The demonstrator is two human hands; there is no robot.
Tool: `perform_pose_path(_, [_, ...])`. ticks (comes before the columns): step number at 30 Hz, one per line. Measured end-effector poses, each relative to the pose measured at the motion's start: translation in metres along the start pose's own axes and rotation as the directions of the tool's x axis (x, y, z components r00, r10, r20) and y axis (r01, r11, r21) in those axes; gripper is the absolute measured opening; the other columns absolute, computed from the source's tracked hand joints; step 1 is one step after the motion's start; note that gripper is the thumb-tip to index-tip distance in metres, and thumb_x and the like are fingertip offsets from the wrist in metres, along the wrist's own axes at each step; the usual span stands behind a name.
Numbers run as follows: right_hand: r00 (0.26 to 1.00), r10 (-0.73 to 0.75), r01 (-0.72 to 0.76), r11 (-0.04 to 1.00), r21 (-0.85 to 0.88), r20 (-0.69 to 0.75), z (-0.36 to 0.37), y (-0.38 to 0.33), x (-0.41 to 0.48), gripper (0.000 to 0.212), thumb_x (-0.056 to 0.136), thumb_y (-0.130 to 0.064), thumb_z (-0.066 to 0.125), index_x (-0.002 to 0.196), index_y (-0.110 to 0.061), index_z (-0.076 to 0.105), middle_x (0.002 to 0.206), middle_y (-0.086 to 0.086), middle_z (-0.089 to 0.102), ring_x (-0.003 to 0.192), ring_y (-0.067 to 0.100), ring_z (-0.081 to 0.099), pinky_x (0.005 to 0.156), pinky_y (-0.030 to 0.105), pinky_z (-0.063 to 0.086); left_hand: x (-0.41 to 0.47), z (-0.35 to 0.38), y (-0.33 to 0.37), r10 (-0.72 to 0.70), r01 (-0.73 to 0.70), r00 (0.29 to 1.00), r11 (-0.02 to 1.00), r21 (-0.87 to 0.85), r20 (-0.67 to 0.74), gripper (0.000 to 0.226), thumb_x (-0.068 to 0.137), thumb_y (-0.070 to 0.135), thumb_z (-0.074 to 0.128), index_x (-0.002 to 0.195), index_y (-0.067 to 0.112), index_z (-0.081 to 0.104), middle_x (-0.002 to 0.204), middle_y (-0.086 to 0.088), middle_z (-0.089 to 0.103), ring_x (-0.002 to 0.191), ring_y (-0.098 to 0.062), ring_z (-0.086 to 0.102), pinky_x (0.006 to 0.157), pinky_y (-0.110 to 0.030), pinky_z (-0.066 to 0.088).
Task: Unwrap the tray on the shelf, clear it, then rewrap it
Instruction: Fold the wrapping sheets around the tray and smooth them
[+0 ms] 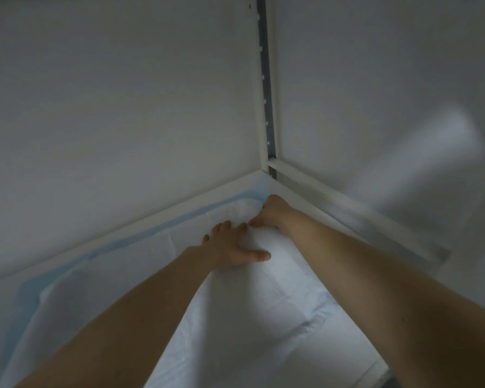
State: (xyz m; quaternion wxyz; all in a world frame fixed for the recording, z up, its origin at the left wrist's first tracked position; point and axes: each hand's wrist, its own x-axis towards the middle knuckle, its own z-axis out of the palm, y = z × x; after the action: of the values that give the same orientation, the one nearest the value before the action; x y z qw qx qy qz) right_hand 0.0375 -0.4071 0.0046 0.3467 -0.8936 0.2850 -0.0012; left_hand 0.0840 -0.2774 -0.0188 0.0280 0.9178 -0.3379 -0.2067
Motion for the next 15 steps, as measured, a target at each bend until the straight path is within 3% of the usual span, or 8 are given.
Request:
perform_pose_path(1, [1.000,-0.012,0.012,1.000,0.007,0.012,0.000,-0.002,0.003,0.017,0.086,-0.021,0.067,0.081,-0.008,0.059,0.084,0.007,0.058,0.098,0.023,0.056,0.073,0.016,0.047,0.005,-0.001,-0.004,0.002,-0.003,1.000,1.000,-0.017,-0.027,0.105,0.069,0.080,0.051,0.152,0.030,0.010,0.160,-0.006,0.007,0.148,-0.026,0.002,0.118,-0.050,0.009])
perform_pose_path(3, [0.999,0.010,-0.008,0.999,-0.045,0.040,0.000,-0.007,0.011,0.044,0.082,-0.029,0.072,0.114,-0.001,0.061,0.114,0.016,0.062,0.112,0.028,0.058,0.089,0.026,0.048,0.013,-0.007,-0.010,0.007,-0.012,0.991,0.999,-0.034,-0.134,0.089,0.082,0.065,0.052,0.152,0.023,0.016,0.159,-0.007,0.011,0.148,-0.025,0.005,0.119,-0.044,0.012])
perform_pose_path(4, [0.999,0.014,-0.013,0.998,-0.061,0.030,0.001,-0.009,0.015,0.051,0.081,-0.030,0.073,0.120,0.000,0.058,0.122,0.017,0.060,0.115,0.029,0.058,0.093,0.031,0.046,0.017,-0.011,-0.014,0.005,-0.010,0.979,1.000,-0.022,-0.204,0.079,0.088,0.054,0.052,0.151,0.020,0.019,0.158,-0.008,0.014,0.147,-0.026,0.007,0.119,-0.041,0.015])
perform_pose_path(8, [0.999,-0.042,0.037,0.991,-0.128,-0.032,0.007,-0.012,0.029,0.054,0.077,-0.030,0.075,0.120,-0.004,0.055,0.124,0.013,0.059,0.117,0.028,0.055,0.097,0.033,0.043,0.031,-0.024,-0.027,-0.006,0.046,0.928,0.994,0.097,-0.373,0.055,0.096,0.030,0.044,0.147,0.014,0.029,0.151,-0.011,0.029,0.140,-0.029,0.025,0.114,-0.037,0.025])
perform_pose_path(15, [0.998,-0.065,0.063,0.982,-0.179,-0.008,0.011,-0.014,0.045,0.058,0.075,-0.030,0.077,0.121,-0.004,0.053,0.124,0.013,0.058,0.113,0.028,0.058,0.087,0.033,0.049,0.052,-0.035,-0.029,-0.056,0.122,0.946,0.974,0.190,-0.318,0.043,0.097,0.025,0.041,0.139,0.020,0.042,0.138,-0.008,0.046,0.130,-0.028,0.041,0.106,-0.036,0.035])
